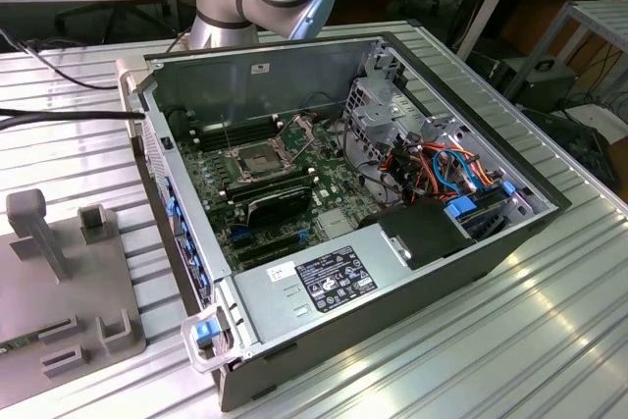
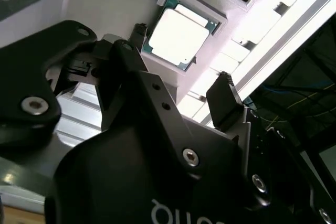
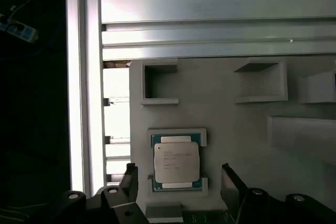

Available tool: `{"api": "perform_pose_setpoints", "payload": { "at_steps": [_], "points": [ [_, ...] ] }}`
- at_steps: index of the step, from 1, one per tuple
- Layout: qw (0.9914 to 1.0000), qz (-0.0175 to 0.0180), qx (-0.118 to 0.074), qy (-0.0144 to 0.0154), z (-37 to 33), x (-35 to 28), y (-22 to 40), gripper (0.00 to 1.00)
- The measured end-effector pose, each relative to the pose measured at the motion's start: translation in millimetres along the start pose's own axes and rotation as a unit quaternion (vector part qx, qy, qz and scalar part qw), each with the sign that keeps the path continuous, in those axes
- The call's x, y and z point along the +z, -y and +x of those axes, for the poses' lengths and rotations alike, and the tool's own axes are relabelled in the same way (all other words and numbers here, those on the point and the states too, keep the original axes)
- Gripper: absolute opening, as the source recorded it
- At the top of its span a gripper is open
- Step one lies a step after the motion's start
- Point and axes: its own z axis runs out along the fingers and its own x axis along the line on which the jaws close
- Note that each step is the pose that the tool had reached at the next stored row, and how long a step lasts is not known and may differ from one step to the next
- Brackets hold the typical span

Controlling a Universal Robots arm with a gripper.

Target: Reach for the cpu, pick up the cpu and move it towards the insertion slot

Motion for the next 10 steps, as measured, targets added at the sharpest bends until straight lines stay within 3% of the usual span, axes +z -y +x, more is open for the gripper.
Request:
{"api": "perform_pose_setpoints", "payload": {
  "at_steps": [2,5,7,10],
  "points": [
    [1.00000,0.0018,0.000,0.0000,0.8,6.4,0.2,0.74],
    [0.99996,0.0092,0.000,0.0004,0.9,8.9,0.4,0.74],
    [0.99996,0.0093,0.000,0.0003,0.8,13.6,0.7,0.74],
    [0.99996,0.0093,0.000,0.0003,0.9,14.1,0.7,0.74]
  ]
}}
